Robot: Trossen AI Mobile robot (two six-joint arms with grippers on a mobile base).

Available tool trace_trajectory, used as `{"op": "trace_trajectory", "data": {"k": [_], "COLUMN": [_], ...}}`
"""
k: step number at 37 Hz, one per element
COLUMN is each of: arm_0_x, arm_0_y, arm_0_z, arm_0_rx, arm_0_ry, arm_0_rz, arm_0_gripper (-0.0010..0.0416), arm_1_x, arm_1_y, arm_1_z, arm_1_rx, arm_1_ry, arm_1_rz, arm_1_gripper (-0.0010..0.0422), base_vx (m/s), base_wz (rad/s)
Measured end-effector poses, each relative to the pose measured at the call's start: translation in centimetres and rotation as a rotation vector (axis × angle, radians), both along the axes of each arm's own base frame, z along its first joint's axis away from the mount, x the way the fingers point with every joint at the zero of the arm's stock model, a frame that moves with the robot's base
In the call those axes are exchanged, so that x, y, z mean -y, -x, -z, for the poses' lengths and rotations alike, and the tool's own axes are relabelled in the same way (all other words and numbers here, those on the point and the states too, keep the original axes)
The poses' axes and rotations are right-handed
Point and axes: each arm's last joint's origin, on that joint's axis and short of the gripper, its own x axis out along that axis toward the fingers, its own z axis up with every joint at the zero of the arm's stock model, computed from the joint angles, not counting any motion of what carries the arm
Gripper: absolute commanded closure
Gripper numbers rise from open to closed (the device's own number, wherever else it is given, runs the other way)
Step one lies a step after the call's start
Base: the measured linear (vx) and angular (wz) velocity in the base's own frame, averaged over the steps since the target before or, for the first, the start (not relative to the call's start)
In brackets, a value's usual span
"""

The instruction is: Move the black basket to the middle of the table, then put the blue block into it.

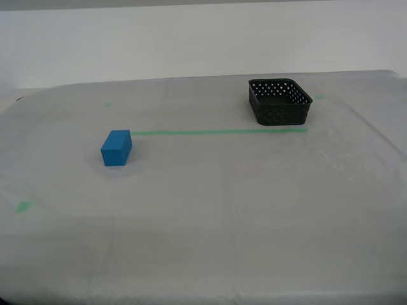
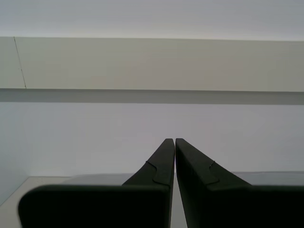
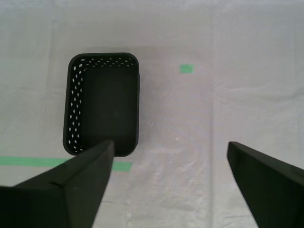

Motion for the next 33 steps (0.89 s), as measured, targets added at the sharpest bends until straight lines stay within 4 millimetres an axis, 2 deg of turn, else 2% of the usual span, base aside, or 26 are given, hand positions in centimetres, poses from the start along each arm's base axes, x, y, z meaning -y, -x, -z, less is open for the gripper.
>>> {"op": "trace_trajectory", "data": {"k": [3, 9, 18, 33], "arm_0_x": [-0.03, -0.08, -0.26, -0.45], "arm_0_y": [0.00, -0.03, -0.17, -0.33], "arm_0_z": [0.01, -0.01, -0.12, -0.45], "arm_0_rx": [0.000, 0.004, 0.023, 0.051], "arm_0_ry": [0.000, 0.000, -0.001, -0.008], "arm_0_rz": [-0.001, -0.002, -0.006, -0.018], "arm_0_gripper": [-0.0001, 0.0028, 0.0003, 0.0029], "arm_1_x": [0.00, 0.00, 0.00, 0.00], "arm_1_y": [0.00, 0.00, 0.00, 0.00], "arm_1_z": [0.00, 0.00, 0.00, 0.00], "arm_1_rx": [0.000, 0.000, 0.000, 0.000], "arm_1_ry": [0.000, 0.000, 0.000, 0.000], "arm_1_rz": [0.000, 0.000, 0.000, 0.000], "arm_1_gripper": [0.0412, 0.0412, 0.0412, 0.0412], "base_vx": [0.000, 0.000, 0.000, 0.000], "base_wz": [0.000, 0.000, 0.000, 0.000]}}
